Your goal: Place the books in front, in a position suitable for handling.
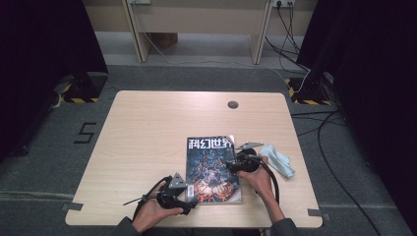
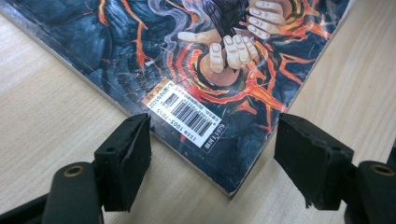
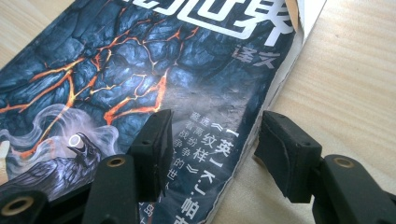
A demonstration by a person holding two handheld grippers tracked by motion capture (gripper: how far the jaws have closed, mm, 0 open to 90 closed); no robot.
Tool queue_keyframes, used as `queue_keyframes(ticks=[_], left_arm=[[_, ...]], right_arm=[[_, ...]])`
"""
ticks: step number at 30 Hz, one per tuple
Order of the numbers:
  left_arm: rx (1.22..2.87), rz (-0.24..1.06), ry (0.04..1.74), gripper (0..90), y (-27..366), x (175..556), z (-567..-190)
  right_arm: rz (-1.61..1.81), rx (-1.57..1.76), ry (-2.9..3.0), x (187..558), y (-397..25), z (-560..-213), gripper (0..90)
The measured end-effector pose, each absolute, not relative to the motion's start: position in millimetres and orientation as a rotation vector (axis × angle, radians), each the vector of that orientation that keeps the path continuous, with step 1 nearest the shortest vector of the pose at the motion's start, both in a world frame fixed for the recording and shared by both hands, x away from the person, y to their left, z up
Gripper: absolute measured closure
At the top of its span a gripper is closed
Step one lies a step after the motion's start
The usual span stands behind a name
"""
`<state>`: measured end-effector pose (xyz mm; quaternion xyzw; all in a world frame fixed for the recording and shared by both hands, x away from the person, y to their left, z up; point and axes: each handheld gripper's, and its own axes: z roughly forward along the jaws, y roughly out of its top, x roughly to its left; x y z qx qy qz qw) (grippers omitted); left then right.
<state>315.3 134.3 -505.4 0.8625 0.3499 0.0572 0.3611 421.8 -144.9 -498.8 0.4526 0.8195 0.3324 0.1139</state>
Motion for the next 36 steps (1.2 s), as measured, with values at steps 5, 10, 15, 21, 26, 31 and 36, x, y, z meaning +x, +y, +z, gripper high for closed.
queue_keyframes(ticks=[5, 10, 15, 21, 26, 31, 36], left_arm=[[2.162, 0.138, 0.911, 25.1, 142.5, 316.1, -500.5], [2.109, 0.179, 0.959, 20.5, 155.9, 319.8, -497.6], [2.092, 0.183, 0.978, 18.0, 162.5, 318.7, -499.8], [2.062, 0.205, 0.999, 17.2, 169.1, 319.1, -500.5], [2.041, 0.224, 1.024, 16.8, 175.6, 320.4, -501.3], [2.034, 0.233, 1.034, 16.8, 176.4, 321.8, -502.9], [2.030, 0.234, 1.039, 16.8, 177.2, 322.4, -503.3]], right_arm=[[0.999, 1.328, 2.373, 418.6, -152.5, -489.1, 44.5], [1.005, 1.337, 2.247, 416.4, -189.8, -467.0, 46.2], [0.963, 1.364, 2.167, 414.8, -220.3, -457.5, 49.2], [0.865, 1.355, 2.128, 414.1, -242.4, -453.4, 53.7], [0.801, 1.393, 2.110, 414.4, -257.3, -457.4, 56.0], [0.771, 1.424, 2.116, 414.7, -266.6, -462.8, 57.8], [0.746, 1.441, 2.140, 414.4, -271.7, -469.0, 58.4]])
